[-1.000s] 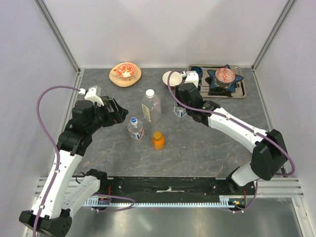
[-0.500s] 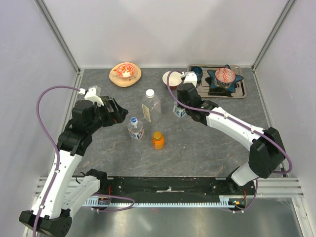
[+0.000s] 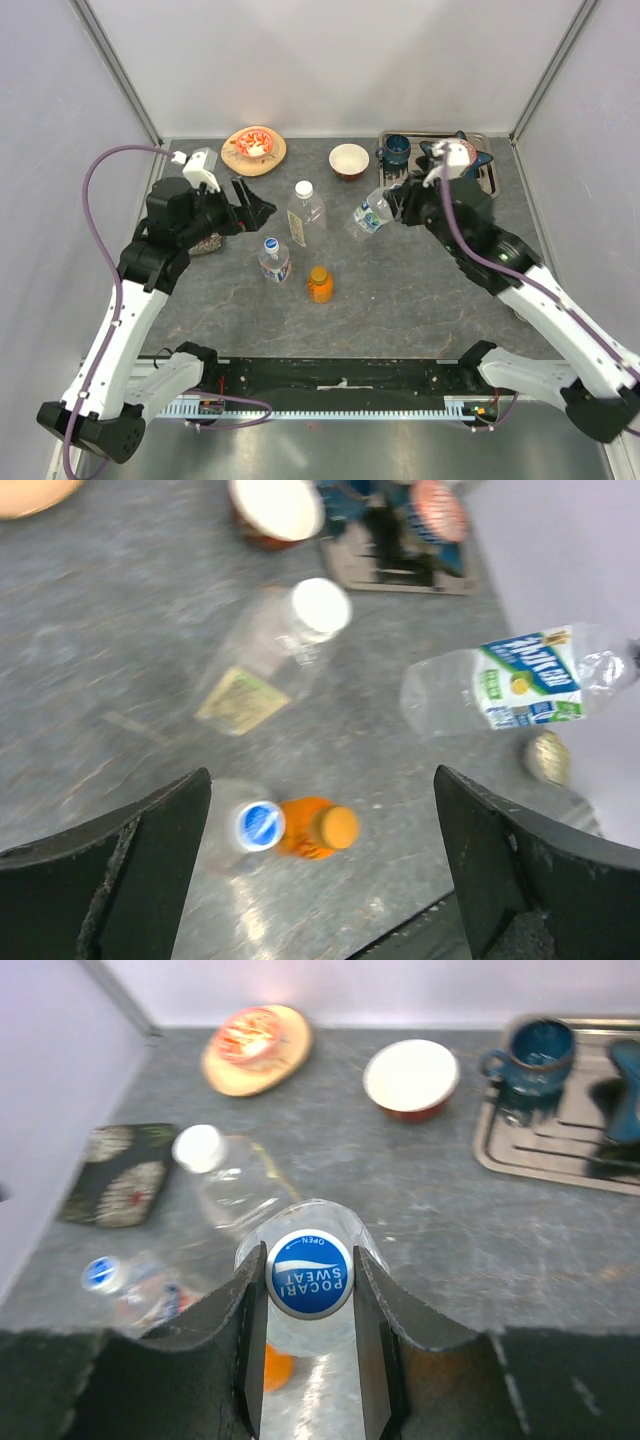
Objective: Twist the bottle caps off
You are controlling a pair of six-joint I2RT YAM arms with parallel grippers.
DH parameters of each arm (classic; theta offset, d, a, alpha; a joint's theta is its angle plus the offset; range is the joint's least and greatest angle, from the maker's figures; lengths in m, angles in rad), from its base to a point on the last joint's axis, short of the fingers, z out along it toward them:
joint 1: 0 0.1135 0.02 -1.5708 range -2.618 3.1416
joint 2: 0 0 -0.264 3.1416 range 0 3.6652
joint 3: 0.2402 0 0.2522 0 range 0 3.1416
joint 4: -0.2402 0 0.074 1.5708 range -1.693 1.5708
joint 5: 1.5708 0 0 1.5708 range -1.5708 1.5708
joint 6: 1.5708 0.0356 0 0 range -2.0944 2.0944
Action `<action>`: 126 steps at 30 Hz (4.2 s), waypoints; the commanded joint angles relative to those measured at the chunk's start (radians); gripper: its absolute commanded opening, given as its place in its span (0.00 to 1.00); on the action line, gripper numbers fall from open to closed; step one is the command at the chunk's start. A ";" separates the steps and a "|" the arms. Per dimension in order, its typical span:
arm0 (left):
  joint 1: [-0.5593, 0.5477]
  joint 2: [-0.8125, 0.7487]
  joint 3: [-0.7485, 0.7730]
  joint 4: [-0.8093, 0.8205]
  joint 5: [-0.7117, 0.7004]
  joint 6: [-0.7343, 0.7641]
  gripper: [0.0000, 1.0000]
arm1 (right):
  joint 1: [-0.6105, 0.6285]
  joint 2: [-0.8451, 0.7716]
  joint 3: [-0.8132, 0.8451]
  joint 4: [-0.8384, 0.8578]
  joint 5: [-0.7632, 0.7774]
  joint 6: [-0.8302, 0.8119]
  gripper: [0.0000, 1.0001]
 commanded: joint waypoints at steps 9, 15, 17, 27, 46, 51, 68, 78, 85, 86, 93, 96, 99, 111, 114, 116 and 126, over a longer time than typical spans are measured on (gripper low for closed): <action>-0.063 0.059 0.099 0.403 0.716 -0.065 1.00 | -0.004 -0.282 -0.025 0.000 -0.650 -0.058 0.00; -0.202 0.059 0.113 0.410 0.758 0.030 1.00 | -0.006 -0.287 -0.042 0.085 -0.765 0.004 0.00; -0.232 0.054 0.114 0.412 0.756 0.081 1.00 | -0.004 -0.262 -0.021 0.108 -0.789 0.016 0.00; -0.353 0.039 0.058 0.415 0.711 0.268 0.99 | -0.004 -0.179 0.030 0.250 -0.969 0.129 0.00; -0.430 0.085 0.024 0.449 0.654 0.274 1.00 | -0.004 -0.133 0.064 0.310 -0.920 0.154 0.00; -0.434 0.071 0.004 0.482 0.621 0.257 1.00 | -0.003 -0.138 0.051 0.323 -0.866 0.153 0.00; -0.459 0.132 -0.001 0.541 0.612 0.245 0.81 | 0.043 -0.116 0.030 0.348 -0.779 0.206 0.00; -0.462 0.122 -0.016 0.521 0.603 0.276 0.51 | 0.054 -0.126 0.073 0.239 -0.708 0.156 0.48; -0.471 0.068 -0.059 0.507 0.404 0.313 0.35 | 0.052 -0.159 0.136 0.133 -0.469 0.146 0.86; -0.489 0.054 -0.064 0.510 0.361 0.328 0.33 | 0.054 -0.159 0.140 0.130 -0.441 0.154 0.87; -0.676 0.020 -0.081 0.532 -0.198 0.449 0.17 | 0.054 -0.117 0.206 0.035 -0.271 0.232 0.87; -0.758 0.031 -0.077 0.548 -0.369 0.500 0.11 | 0.054 -0.101 0.223 0.020 -0.272 0.257 0.85; -0.801 0.053 -0.074 0.562 -0.446 0.524 0.09 | 0.063 -0.093 0.226 0.006 -0.272 0.264 0.84; -0.887 0.152 -0.027 0.576 -0.603 0.573 0.10 | 0.103 -0.054 0.231 0.009 -0.282 0.297 0.81; -0.888 0.151 -0.027 0.578 -0.607 0.575 0.10 | 0.108 -0.044 0.217 0.003 -0.277 0.300 0.78; -0.890 0.146 -0.030 0.576 -0.609 0.576 0.10 | 0.108 -0.040 0.209 -0.002 -0.274 0.303 0.77; -0.898 0.123 -0.048 0.576 -0.610 0.573 0.10 | 0.112 -0.014 0.186 0.009 -0.271 0.309 0.64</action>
